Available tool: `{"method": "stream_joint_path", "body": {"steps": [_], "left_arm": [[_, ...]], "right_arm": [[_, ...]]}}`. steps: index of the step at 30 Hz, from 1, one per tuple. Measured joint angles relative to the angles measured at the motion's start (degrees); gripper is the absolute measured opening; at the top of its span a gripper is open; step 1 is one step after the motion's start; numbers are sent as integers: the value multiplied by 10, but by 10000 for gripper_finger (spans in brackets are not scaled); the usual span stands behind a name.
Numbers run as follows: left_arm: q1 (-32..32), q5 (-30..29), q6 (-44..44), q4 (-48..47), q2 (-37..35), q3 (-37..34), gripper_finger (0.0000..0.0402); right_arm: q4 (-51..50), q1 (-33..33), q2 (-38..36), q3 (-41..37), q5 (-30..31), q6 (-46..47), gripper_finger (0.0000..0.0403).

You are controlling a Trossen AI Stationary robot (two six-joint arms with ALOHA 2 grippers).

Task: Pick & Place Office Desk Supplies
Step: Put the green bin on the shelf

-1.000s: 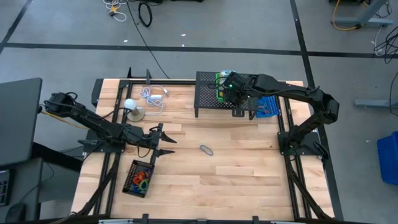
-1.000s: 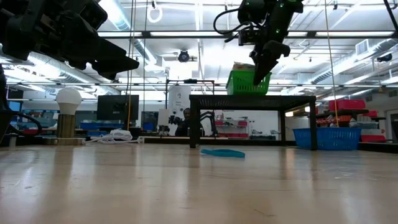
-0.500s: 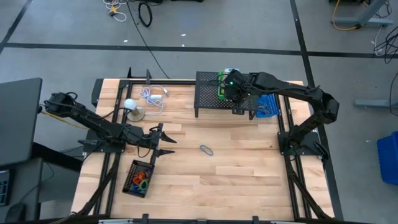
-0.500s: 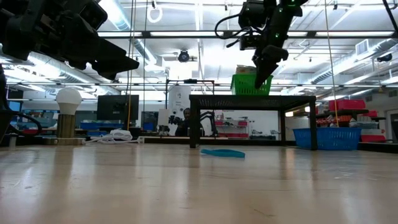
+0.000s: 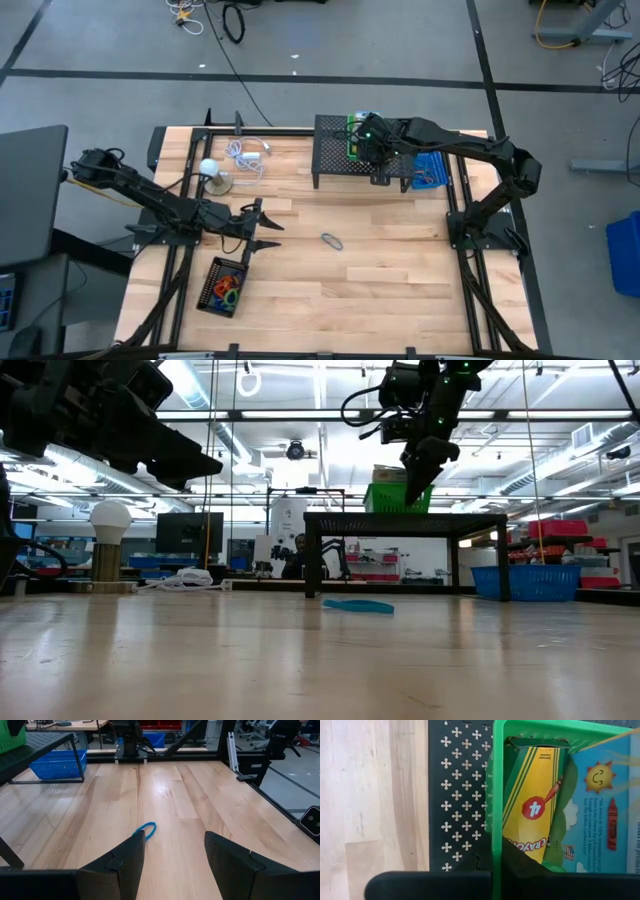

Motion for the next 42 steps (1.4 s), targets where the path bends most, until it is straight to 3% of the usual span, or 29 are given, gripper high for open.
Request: {"method": "stream_joint_path", "body": {"steps": [6,24,35,42], "left_arm": [[0,0,0,-1,0,0,213],[0,0,0,-1,0,0,213],[0,0,0,-1,0,0,213],[0,0,0,-1,0,0,213]], "right_arm": [[-1,0,0,0,-1,0,6],[-3,1,3,-2,-4,-4,107],[-12,24,2,-2,25,-4,181],[-9,41,1,-2,40,-4,190]]}}
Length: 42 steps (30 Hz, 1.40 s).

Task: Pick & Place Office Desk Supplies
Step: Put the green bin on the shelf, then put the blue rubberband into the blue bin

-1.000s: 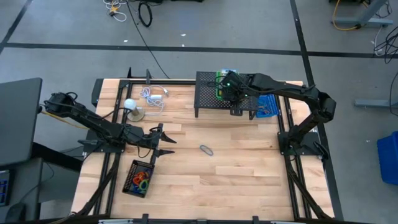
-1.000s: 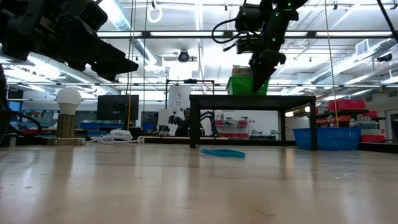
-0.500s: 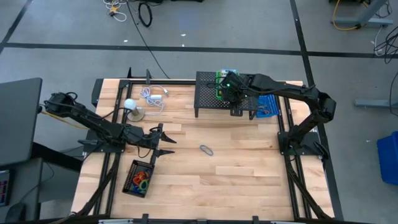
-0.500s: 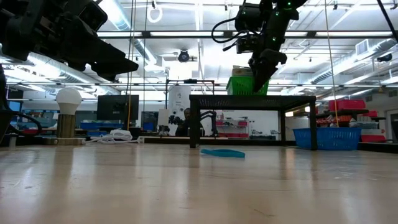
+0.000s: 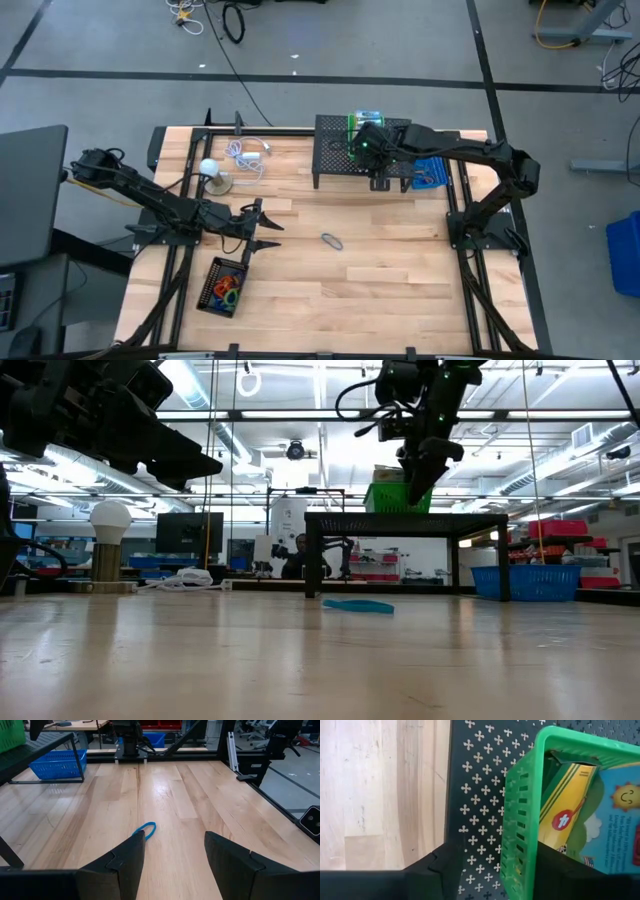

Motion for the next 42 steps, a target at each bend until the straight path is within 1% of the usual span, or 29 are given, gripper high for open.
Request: {"method": "stream_joint_path", "body": {"steps": [6,9,16,21,25,30,35,39,42], "left_arm": [[0,2,0,0,0,0,213],[0,11,0,0,0,0,213],[0,11,0,0,0,0,213],[0,11,1,0,0,0,213],[0,11,4,2,0,0,213],[0,11,7,7,0,0,213],[0,11,9,10,0,0,213],[0,11,10,11,0,0,213],[0,11,16,13,0,0,213]], "right_arm": [[0,1,0,11,5,6,190],[-4,1,0,30,5,6,190],[-40,5,0,81,8,12,190],[-90,27,-10,119,28,32,190],[-123,59,-28,130,28,55,190],[-189,103,-50,129,28,115,190],[-249,141,-74,107,29,187,190],[-263,153,-105,66,28,229,190],[-254,150,-137,16,28,245,190]]}}
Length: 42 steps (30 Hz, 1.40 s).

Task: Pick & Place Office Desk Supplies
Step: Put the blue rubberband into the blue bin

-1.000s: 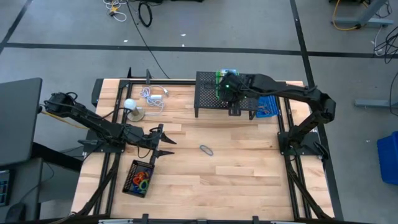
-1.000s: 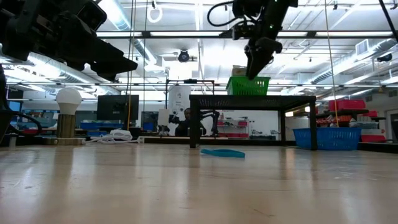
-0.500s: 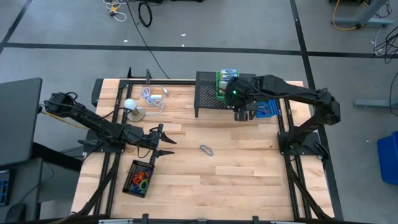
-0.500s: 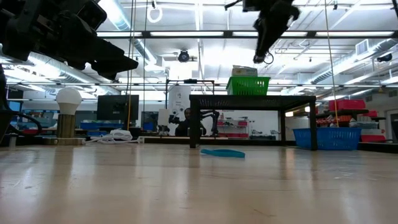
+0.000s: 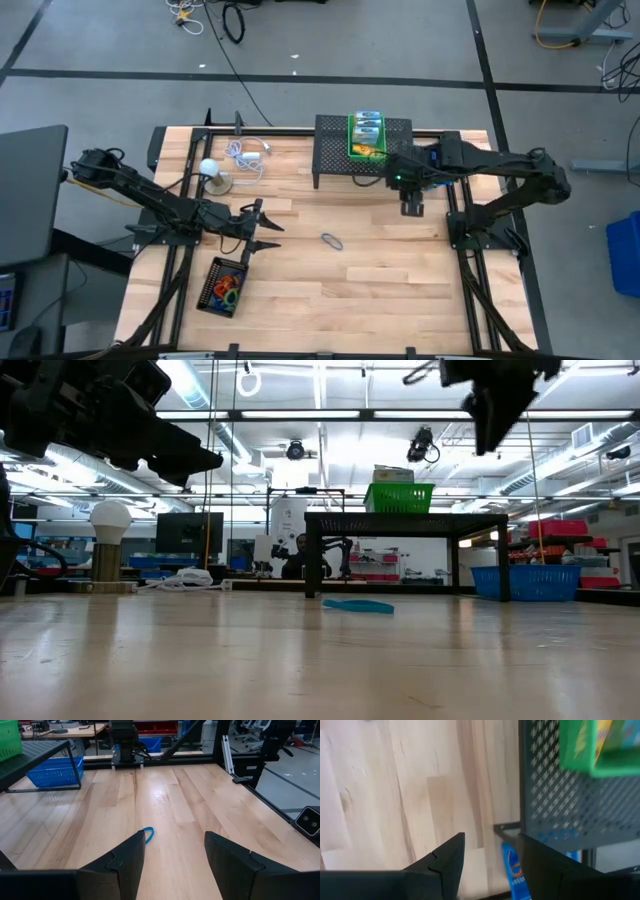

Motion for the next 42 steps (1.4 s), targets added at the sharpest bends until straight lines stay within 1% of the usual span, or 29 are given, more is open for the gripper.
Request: {"method": "stream_joint_path", "body": {"steps": [2,7,11,14,17,20,25,28,33,38,42], "left_arm": [[0,0,4,0,0,0,213],[0,0,5,0,0,0,213],[0,0,3,0,0,0,213],[0,0,2,0,0,0,213],[0,0,2,0,0,0,213],[0,0,2,0,0,0,213],[0,0,1,5,0,0,213],[0,0,1,5,0,0,213],[0,0,1,5,0,0,213],[0,0,2,5,0,0,213],[0,0,2,5,0,0,213]], "right_arm": [[15,-4,-21,-39,-3,6,190],[105,-8,-74,-140,-57,24,190],[130,7,-87,-196,-69,49,190],[176,36,-86,-226,-104,77,189],[270,79,-82,-247,-142,103,184],[369,121,-71,-255,-150,136,176],[489,168,-22,-256,-150,166,166],[541,181,22,-255,-133,173,165],[552,175,97,-235,-89,191,165],[571,162,153,-216,-81,196,165],[570,158,185,-202,-53,197,165]]}}
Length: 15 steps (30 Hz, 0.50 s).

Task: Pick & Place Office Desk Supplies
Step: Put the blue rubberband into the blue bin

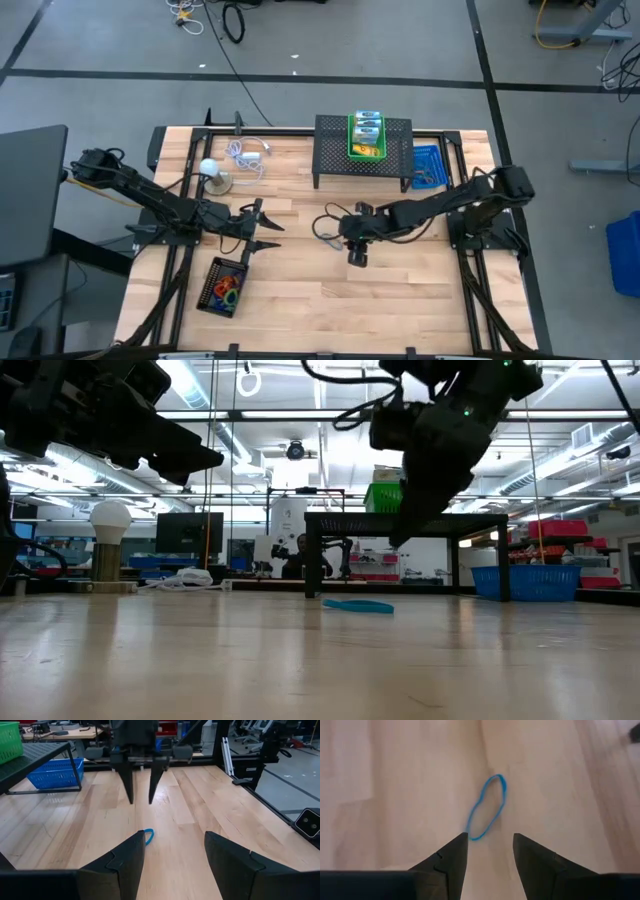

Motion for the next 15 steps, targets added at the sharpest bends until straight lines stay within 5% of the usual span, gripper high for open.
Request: {"method": "stream_joint_path", "body": {"steps": [15], "left_arm": [[0,0,3,0,0,0,213]], "right_arm": [[54,-18,58,5,12,16,165]]}}
